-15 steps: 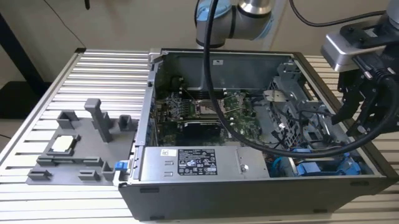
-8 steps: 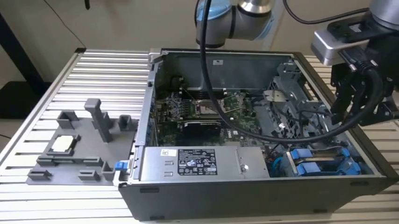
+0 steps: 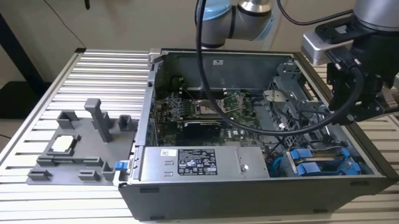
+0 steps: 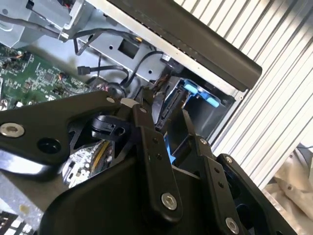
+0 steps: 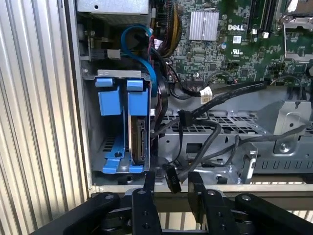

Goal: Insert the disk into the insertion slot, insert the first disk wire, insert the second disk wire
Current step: 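Insert the first disk wire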

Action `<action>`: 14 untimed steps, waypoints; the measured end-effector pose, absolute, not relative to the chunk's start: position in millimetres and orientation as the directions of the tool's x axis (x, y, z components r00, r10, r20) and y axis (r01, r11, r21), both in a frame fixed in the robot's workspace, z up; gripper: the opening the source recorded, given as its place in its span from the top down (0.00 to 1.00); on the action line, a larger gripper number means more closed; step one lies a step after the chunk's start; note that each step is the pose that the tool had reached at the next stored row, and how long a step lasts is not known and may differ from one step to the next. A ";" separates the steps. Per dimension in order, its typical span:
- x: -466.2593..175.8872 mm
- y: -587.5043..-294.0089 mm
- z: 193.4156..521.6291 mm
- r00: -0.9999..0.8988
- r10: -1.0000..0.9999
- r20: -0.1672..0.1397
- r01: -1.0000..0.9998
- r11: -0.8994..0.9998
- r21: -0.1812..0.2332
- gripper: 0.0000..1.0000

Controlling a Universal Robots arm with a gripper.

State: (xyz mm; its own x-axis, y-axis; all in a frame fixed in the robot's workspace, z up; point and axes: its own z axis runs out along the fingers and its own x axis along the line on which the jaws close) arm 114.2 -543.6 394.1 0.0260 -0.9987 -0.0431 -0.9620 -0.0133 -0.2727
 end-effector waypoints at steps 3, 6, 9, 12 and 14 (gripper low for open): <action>112.3 -541.6 392.0 0.026 -0.999 -0.021 -0.960 -0.019 -0.278 0.60; 112.1 -540.7 391.0 0.026 -1.000 0.011 -0.960 -0.028 -0.279 0.60; 111.9 -540.7 390.9 0.026 -1.000 0.012 -0.960 -0.029 -0.280 0.60; 111.7 -540.2 390.7 0.026 -0.999 0.020 -0.958 -0.031 -0.284 0.60; 109.4 -539.5 390.5 0.026 -0.999 0.026 -0.955 -0.032 -0.294 0.60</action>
